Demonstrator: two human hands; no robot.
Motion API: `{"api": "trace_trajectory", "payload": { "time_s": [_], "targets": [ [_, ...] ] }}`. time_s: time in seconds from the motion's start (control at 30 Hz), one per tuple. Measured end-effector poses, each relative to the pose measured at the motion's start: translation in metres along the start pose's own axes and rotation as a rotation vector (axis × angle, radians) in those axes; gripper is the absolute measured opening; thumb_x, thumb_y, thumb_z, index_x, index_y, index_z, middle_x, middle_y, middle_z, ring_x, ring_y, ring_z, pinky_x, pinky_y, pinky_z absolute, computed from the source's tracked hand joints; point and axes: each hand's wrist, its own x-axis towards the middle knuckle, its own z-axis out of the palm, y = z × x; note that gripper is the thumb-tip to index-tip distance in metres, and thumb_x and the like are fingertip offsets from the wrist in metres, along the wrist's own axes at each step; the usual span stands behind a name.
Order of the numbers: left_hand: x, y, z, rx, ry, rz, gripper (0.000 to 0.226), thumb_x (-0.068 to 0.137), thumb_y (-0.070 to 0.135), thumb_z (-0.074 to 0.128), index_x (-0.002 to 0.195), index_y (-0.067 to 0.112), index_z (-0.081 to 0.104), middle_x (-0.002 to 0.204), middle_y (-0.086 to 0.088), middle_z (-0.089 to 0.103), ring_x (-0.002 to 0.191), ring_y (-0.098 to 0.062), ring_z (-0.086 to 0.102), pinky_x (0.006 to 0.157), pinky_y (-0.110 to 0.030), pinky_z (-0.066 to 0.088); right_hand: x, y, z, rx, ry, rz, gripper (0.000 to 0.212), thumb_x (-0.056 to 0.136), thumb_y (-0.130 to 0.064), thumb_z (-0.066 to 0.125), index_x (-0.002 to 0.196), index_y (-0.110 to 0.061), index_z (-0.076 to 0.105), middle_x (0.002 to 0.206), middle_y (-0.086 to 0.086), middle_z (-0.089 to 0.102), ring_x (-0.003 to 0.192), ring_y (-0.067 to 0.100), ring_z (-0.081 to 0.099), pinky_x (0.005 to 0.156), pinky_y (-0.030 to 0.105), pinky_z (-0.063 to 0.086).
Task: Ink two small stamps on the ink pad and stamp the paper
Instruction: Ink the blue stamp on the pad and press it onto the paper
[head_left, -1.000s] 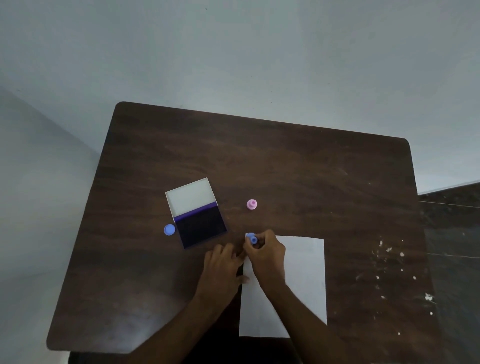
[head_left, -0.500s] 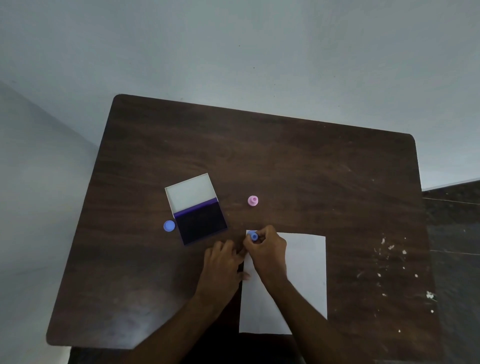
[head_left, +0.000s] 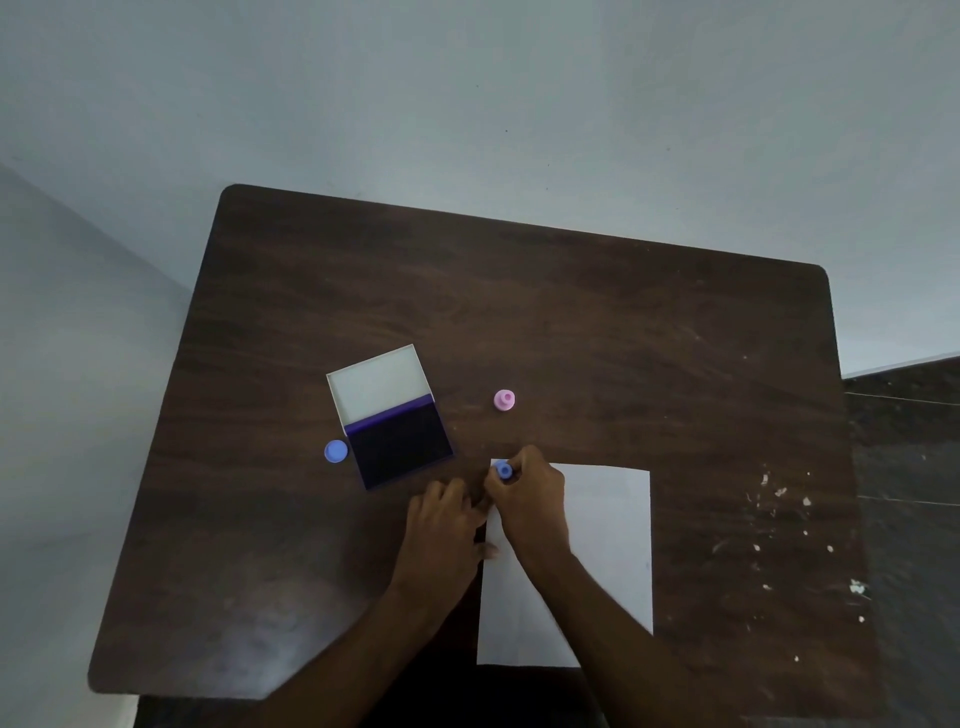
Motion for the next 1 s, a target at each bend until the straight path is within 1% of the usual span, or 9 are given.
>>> {"api": "trace_trajectory", "payload": {
  "time_s": [0.13,0.27,0.43,0.6,0.7,0.8,0.87,0.9,1.0],
  "targets": [
    [0.001,0.001,-0.002,-0.004,-0.014,-0.001,0.064,0.084,0.059,0.056,0.140,0.031,0.042,0.136,0.002,0.050,0.122,-0.019,0.043,0.107,-0.034,0.029,0.000,-0.007,-0.004,0.007,-0.011,0.028,0.022,0.084,-0.029,0.069,0.081,-0.020,0.049,0.069,-0.009,0.051,0.057,0.008,0.050,0.050,0.009,0.031],
    [0.001,0.001,-0.004,0.013,-0.011,0.004,0.066,0.083,0.059,0.058,0.141,0.033,0.038,0.131,0.000,0.051,0.117,-0.020,0.043,0.102,-0.034,0.033,-0.018,0.004,-0.009,0.060,0.101,0.044,0.028,0.078,-0.035,0.075,0.083,-0.023,0.051,0.069,-0.017,0.051,0.057,0.008,0.053,0.051,0.007,0.032],
    [0.002,0.001,-0.004,0.042,-0.082,0.014,0.078,0.086,0.062,0.049,0.150,0.035,0.013,0.139,-0.004,0.041,0.125,-0.022,0.037,0.109,-0.035,0.028,-0.039,0.024,-0.008,0.079,0.189,0.050,0.029,0.076,-0.037,0.076,0.081,-0.022,0.052,0.073,-0.008,0.058,0.054,0.009,0.052,0.052,0.008,0.034],
    [-0.001,0.001,-0.001,-0.009,-0.054,0.006,0.073,0.087,0.059,0.051,0.148,0.034,0.021,0.138,-0.001,0.044,0.122,-0.019,0.040,0.106,-0.030,0.027,-0.041,0.023,-0.007,0.079,0.160,0.036,0.027,0.079,-0.036,0.074,0.083,-0.020,0.052,0.082,0.000,0.065,0.058,0.009,0.050,0.057,0.008,0.035],
    [-0.005,0.001,0.002,-0.049,-0.019,0.017,0.071,0.087,0.056,0.053,0.147,0.032,0.026,0.137,0.001,0.047,0.121,-0.017,0.042,0.103,-0.028,0.029,-0.039,0.019,-0.009,0.072,0.175,0.042,0.029,0.078,-0.036,0.074,0.084,-0.020,0.051,0.082,-0.002,0.063,0.057,0.009,0.050,0.056,0.008,0.035],
    [-0.008,0.000,0.004,-0.073,0.002,0.041,0.068,0.087,0.054,0.053,0.146,0.031,0.030,0.136,0.001,0.049,0.120,-0.016,0.043,0.103,-0.027,0.029,-0.038,0.020,-0.011,0.079,0.185,0.050,0.029,0.078,-0.035,0.075,0.086,-0.018,0.053,0.084,0.001,0.065,0.059,0.010,0.051,0.059,0.013,0.039],
    [-0.009,0.000,0.006,-0.074,-0.011,0.062,0.069,0.088,0.055,0.051,0.148,0.032,0.026,0.138,0.001,0.046,0.122,-0.016,0.041,0.105,-0.027,0.029,-0.038,0.020,-0.013,0.097,0.182,0.055,0.029,0.079,-0.034,0.075,0.088,-0.015,0.056,0.085,0.003,0.067,0.063,0.012,0.054,0.062,0.018,0.043],
    [-0.010,0.000,0.006,-0.087,-0.018,0.062,0.069,0.088,0.056,0.050,0.148,0.032,0.025,0.140,0.002,0.046,0.124,-0.016,0.040,0.106,-0.028,0.029,-0.038,0.020,-0.014,0.105,0.180,0.059,0.028,0.079,-0.034,0.074,0.088,-0.015,0.057,0.085,0.003,0.066,0.063,0.012,0.055,0.062,0.018,0.043],
    [-0.009,0.001,0.002,-0.179,-0.033,0.020,0.067,0.089,0.059,0.044,0.148,0.031,0.026,0.142,0.003,0.045,0.126,-0.015,0.041,0.108,-0.027,0.026,-0.040,0.016,-0.017,0.133,0.201,0.051,0.025,0.079,-0.033,0.075,0.084,-0.020,0.054,0.080,-0.005,0.061,0.059,0.009,0.053,0.054,0.010,0.036]
  ]
}}
